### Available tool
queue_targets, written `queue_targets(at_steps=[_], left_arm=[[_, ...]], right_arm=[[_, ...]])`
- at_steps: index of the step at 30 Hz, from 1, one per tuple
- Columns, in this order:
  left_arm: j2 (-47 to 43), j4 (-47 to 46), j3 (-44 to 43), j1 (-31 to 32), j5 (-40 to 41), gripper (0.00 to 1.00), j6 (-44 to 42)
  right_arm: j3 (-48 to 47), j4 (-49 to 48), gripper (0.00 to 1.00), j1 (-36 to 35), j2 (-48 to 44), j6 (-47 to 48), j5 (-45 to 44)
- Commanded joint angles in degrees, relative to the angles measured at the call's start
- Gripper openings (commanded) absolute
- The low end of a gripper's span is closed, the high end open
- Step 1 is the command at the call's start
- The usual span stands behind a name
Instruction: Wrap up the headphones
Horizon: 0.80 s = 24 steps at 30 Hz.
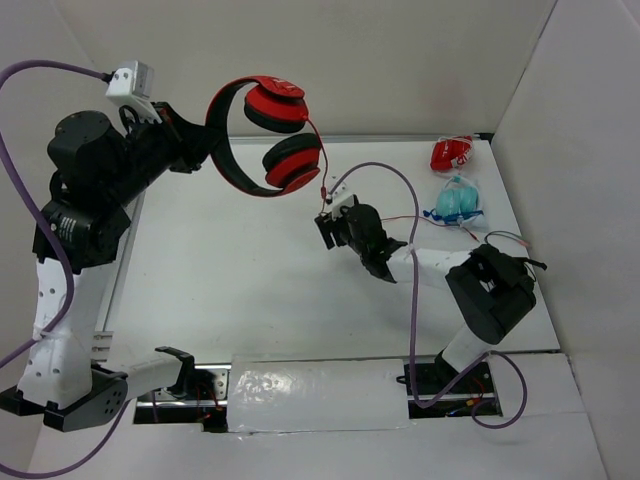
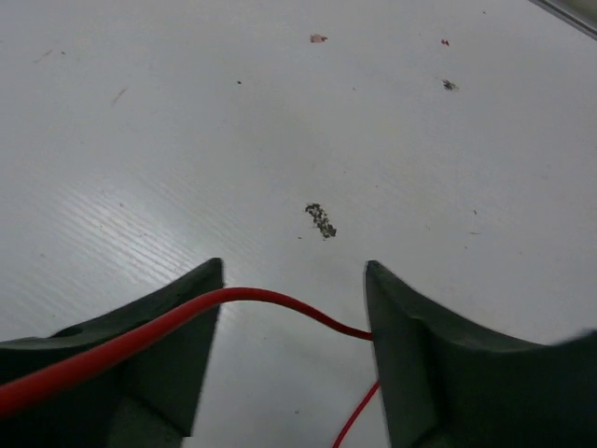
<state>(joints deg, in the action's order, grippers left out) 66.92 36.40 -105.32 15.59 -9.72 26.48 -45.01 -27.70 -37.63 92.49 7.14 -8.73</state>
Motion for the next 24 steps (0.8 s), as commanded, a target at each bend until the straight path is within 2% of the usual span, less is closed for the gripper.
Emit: queue_targets(at_steps=[1, 3, 4, 5, 6, 8, 12, 15, 17, 21, 24], left_arm=[[-1.52, -4.85, -5.34, 0.23, -0.57, 0.00, -0.02], [-1.87, -5.29, -4.73, 0.23, -0.66, 0.00, -0.03], [-2.22, -5.46, -4.37, 0.23, -0.31, 0.00, 0.06], [-2.31, -5.47, -3.93, 0.23, 0.13, 0.00, 0.15], [-2.32, -5.64, -3.84, 0.23, 0.22, 0.00, 0.15], [-2.23, -5.55, -4.02, 0.23, 0.22, 0.00, 0.24], [-1.70, -6.25, -2.53, 0.22, 1.36, 0.00, 0.77], [0.05, -5.99, -0.25, 0.05, 5.57, 0.00, 2.17], [1.46, -5.82, 1.25, -0.39, 7.07, 0.00, 3.66], [6.46, -5.82, 3.89, -1.44, 9.44, 0.00, 7.35], [10.07, -5.20, 6.17, -2.23, 11.45, 0.00, 10.08]], right_arm=[[-3.59, 2.56, 0.64, 1.50, 0.06, 0.77, 5.03], [-3.24, 2.83, 0.56, 1.94, -0.55, 0.42, 6.44], [-2.63, 3.44, 0.44, 2.03, -1.34, 0.60, 6.79], [-2.19, 3.79, 0.39, 2.03, -1.78, 0.60, 6.97], [-1.57, 4.06, 0.23, 1.94, -2.31, 0.69, 7.76], [-0.25, 5.11, 0.01, 2.12, -4.06, 0.08, 8.47], [4.74, 3.99, 0.00, 1.77, -8.89, -4.22, 12.06], [10.28, 6.25, 0.00, -1.03, -14.52, -9.05, 11.72], [12.22, 8.18, 0.00, -3.67, -18.65, -11.34, 8.91], [15.92, 14.95, 0.00, -11.74, -24.00, -21.95, 0.57], [14.35, 24.08, 0.00, -16.75, -25.95, -27.50, -7.59]])
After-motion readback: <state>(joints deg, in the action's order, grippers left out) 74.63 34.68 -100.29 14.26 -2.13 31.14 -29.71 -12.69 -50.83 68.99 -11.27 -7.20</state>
